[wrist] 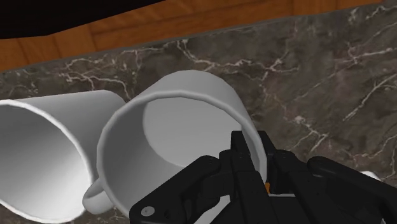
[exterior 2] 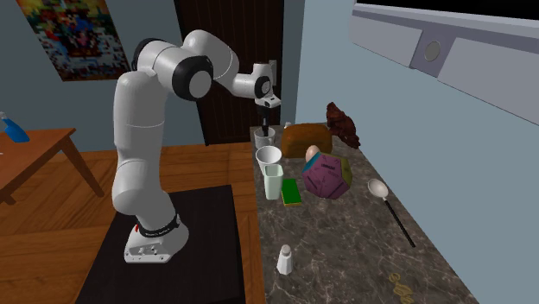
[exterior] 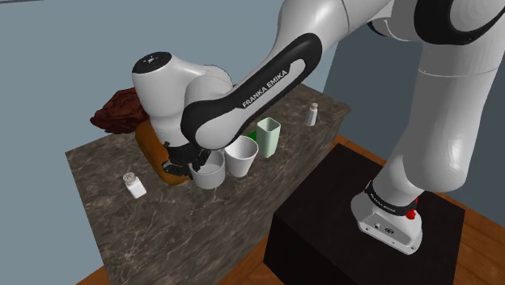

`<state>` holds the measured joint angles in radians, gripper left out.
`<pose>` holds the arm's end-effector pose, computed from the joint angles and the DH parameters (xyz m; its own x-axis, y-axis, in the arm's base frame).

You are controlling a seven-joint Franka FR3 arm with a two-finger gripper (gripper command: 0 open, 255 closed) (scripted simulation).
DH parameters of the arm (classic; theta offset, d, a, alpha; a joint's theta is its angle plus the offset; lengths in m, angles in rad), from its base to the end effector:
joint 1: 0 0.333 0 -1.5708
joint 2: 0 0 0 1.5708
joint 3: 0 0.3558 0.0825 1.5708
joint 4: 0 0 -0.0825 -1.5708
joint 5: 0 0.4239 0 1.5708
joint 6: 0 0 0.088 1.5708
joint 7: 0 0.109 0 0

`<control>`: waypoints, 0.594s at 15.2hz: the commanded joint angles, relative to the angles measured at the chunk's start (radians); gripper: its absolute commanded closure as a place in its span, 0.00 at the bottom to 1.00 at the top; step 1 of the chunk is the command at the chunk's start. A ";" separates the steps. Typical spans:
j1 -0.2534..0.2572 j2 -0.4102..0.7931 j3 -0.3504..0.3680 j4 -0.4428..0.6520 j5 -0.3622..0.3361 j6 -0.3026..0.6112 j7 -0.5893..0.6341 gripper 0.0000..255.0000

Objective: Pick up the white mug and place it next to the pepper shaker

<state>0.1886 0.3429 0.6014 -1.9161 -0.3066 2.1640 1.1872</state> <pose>0.4855 0.4405 0.3538 0.9692 -0.2425 0.0438 -0.2444 -0.9686 0.0459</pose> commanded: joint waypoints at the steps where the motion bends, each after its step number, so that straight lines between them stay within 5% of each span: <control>1: -0.005 -0.015 0.005 0.006 0.012 -0.019 -0.009 1.00; 9: -0.018 -0.068 0.023 0.053 0.056 -0.106 -0.041 1.00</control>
<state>0.1731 0.2822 0.6222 -1.8694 -0.2563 2.0698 1.1507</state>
